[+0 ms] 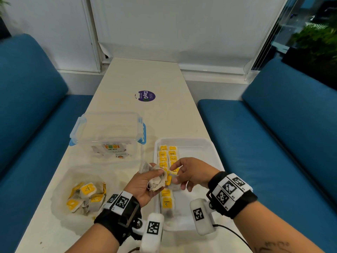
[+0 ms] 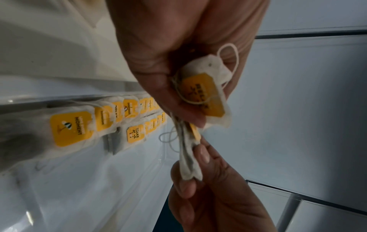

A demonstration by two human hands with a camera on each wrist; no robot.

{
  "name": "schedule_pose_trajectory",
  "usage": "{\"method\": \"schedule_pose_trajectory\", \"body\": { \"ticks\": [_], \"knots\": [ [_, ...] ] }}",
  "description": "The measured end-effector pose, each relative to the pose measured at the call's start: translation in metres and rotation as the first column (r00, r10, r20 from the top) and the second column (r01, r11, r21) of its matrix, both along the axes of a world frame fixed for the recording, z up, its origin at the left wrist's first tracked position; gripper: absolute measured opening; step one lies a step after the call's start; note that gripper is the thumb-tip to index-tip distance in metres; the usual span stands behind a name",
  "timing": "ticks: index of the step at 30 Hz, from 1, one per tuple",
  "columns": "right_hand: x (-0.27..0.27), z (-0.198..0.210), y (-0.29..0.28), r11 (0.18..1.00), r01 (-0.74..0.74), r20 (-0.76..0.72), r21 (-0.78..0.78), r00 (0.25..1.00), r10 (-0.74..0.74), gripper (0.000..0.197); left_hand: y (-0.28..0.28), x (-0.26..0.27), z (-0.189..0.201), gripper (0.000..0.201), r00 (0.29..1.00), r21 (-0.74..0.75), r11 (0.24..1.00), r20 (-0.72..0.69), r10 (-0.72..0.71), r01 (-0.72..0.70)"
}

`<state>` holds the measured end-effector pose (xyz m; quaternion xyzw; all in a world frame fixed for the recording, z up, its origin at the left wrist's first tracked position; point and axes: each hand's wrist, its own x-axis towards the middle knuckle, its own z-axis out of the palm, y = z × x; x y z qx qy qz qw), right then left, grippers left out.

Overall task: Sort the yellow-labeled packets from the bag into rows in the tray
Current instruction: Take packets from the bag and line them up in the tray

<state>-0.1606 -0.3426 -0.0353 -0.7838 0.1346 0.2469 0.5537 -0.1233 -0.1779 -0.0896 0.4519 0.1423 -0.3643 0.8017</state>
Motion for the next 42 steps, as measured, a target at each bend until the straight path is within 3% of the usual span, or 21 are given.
{"method": "schedule_pose_trajectory", "body": {
  "ticks": [6,9,12,14,19,25,29,33,36,40,42],
  "knots": [
    [-0.002,0.000,-0.007,0.999,-0.004,-0.026,-0.052,1.000,0.003,0.010,0.003,0.003,-0.002,0.017,0.992,-0.018,0.995,-0.086,0.092,-0.094],
    [-0.003,0.001,-0.014,0.998,0.054,-0.009,-0.037,0.998,-0.054,0.009,0.004,0.005,-0.002,0.011,0.987,-0.033,0.993,-0.113,0.111,-0.116],
    [-0.004,0.001,-0.020,0.996,0.085,-0.001,-0.024,0.996,-0.085,0.009,0.004,0.008,-0.003,0.017,0.981,-0.068,0.985,-0.130,0.147,-0.156],
    [-0.005,0.001,-0.022,0.997,0.073,-0.005,-0.033,0.997,-0.073,0.010,0.003,0.008,0.000,0.007,0.979,-0.071,0.983,-0.132,0.158,-0.169],
    [-0.006,0.000,-0.024,0.999,0.011,-0.030,-0.036,0.999,-0.012,0.015,0.002,0.010,0.005,0.011,0.981,-0.075,0.984,-0.116,0.154,-0.163],
    [-0.007,-0.002,-0.025,0.987,0.077,0.023,0.139,0.996,-0.081,0.024,-0.001,0.011,0.006,0.010,0.987,-0.078,0.989,-0.110,0.116,-0.125],
    [-0.006,-0.004,-0.020,0.972,-0.061,0.059,0.228,0.997,0.048,0.045,-0.005,0.012,0.002,0.007,0.992,-0.020,0.995,-0.077,0.100,-0.102],
    [-0.007,0.000,-0.016,0.982,-0.162,0.063,0.093,0.986,0.157,0.040,-0.004,0.015,0.001,0.007,0.994,0.019,0.996,-0.053,0.093,-0.092],
    [-0.007,0.004,-0.015,0.990,-0.135,0.069,-0.051,0.988,0.138,0.034,-0.003,0.013,0.004,0.007,0.996,0.036,0.997,-0.046,0.076,-0.074],
    [-0.004,0.006,-0.014,0.988,-0.116,0.108,-0.107,0.986,0.127,0.004,-0.001,0.011,0.008,0.009,0.998,0.030,0.999,-0.045,0.041,-0.040],
    [-0.003,0.004,-0.007,0.983,-0.101,0.106,-0.153,0.987,0.118,0.010,-0.002,0.010,0.009,0.012,0.999,0.023,0.999,-0.046,0.029,-0.028]
  ]
}}
